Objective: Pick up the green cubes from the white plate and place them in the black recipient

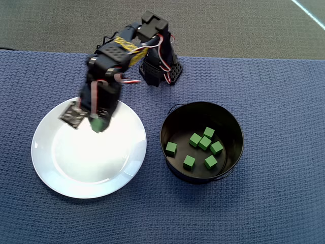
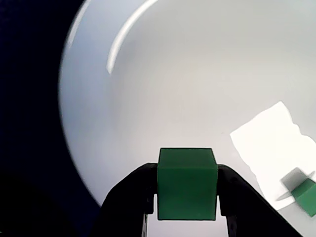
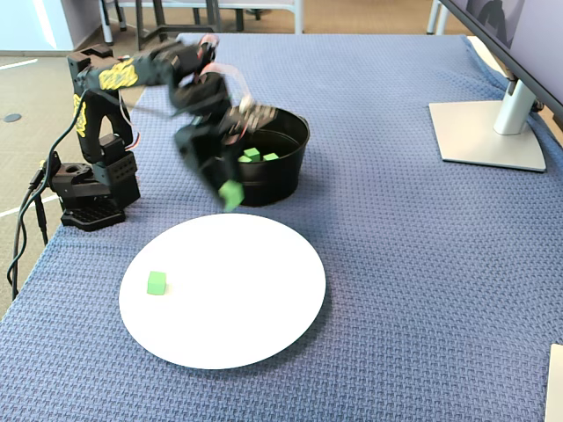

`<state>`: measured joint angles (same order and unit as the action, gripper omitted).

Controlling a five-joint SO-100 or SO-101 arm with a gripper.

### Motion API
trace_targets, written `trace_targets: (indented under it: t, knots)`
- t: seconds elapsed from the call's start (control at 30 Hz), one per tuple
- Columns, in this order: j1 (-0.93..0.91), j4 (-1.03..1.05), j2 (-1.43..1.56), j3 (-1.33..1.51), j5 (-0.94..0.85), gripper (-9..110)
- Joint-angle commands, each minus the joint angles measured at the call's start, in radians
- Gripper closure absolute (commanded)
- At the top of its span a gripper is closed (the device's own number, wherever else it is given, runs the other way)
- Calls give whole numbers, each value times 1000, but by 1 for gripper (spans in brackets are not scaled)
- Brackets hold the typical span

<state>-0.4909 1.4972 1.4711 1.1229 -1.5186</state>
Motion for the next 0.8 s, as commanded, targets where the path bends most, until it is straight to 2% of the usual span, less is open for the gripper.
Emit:
trace_targets:
  t: [0.0,0.23,0.37,0.6,0.77]
  knots:
    - [181,23,144,2,285,102]
    - [526,98,127,-84,727,102]
    - [683,49,106,-25,927,102]
    - [781,-103,-11,80,1279,102]
    - [796,-138,-11,133,1342,70]
